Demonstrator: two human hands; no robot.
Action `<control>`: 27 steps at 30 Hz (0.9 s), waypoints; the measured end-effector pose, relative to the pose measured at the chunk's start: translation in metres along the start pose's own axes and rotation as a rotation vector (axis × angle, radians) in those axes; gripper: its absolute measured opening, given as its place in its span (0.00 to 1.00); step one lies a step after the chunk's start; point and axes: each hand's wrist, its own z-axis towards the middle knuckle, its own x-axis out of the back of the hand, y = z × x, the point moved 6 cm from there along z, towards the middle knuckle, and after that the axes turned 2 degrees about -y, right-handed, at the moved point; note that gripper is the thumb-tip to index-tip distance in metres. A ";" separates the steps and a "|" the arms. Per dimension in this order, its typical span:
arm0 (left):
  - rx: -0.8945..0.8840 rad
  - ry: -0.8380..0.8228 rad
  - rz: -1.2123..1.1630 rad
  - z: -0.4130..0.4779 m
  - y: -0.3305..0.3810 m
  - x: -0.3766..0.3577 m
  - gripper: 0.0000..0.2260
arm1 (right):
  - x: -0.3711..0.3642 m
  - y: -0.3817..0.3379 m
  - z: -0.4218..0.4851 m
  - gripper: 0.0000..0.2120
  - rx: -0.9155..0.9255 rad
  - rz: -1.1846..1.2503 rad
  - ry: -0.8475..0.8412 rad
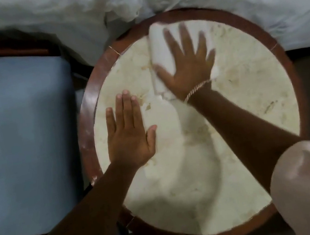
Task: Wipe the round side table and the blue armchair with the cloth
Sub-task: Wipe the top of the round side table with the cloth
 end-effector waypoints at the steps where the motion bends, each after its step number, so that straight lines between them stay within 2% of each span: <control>1: -0.002 -0.006 0.002 0.000 0.002 0.001 0.38 | -0.003 0.004 -0.031 0.38 0.057 -0.036 -0.017; 2: -0.003 -0.015 -0.001 0.000 0.005 0.003 0.38 | -0.003 0.024 -0.067 0.38 0.045 -0.067 -0.019; 5: 0.009 -0.037 0.012 0.003 0.010 0.006 0.39 | 0.021 0.122 -0.130 0.39 -0.198 -0.015 -0.028; 7: 0.013 -0.033 0.017 0.005 0.011 0.007 0.39 | 0.035 0.175 -0.099 0.42 -0.423 0.094 -0.049; 9: 0.006 -0.027 0.023 0.005 0.010 0.006 0.38 | 0.040 0.182 -0.040 0.42 -0.628 0.181 0.048; 10: 0.002 -0.020 0.031 0.005 0.010 0.005 0.38 | 0.039 0.163 -0.012 0.42 -0.625 0.152 0.072; 11: -0.003 -0.011 0.041 0.005 0.010 0.005 0.38 | 0.034 0.132 0.010 0.42 -0.524 0.095 0.066; 13: -0.002 0.012 0.060 0.006 0.008 0.006 0.37 | 0.014 0.056 0.014 0.38 -0.134 0.029 0.050; 15: -0.007 0.024 0.060 0.006 0.007 0.008 0.36 | -0.005 0.011 -0.054 0.36 0.140 -0.039 0.032; 16: -0.015 0.023 0.058 0.004 0.008 0.008 0.36 | -0.012 0.012 -0.104 0.35 0.192 -0.070 0.007; 18: -0.019 0.039 0.076 0.004 0.009 0.008 0.36 | -0.017 0.049 -0.186 0.34 0.158 -0.096 -0.044; 20: -0.015 0.055 0.084 0.010 0.008 0.009 0.36 | -0.008 0.107 -0.215 0.35 0.044 -0.069 -0.073; 23: -0.025 0.056 0.094 0.016 0.009 0.007 0.35 | 0.011 0.162 -0.157 0.38 -0.367 0.068 0.023; 25: -0.033 0.019 0.073 0.011 0.011 0.005 0.36 | 0.014 0.149 -0.118 0.39 -0.583 0.108 0.113; 26: -0.033 0.003 0.065 0.009 0.010 0.003 0.36 | 0.008 0.127 -0.109 0.38 -0.546 0.083 0.128; 27: -0.033 -0.008 0.061 0.007 0.009 0.002 0.36 | -0.001 0.102 -0.113 0.37 -0.421 0.034 0.125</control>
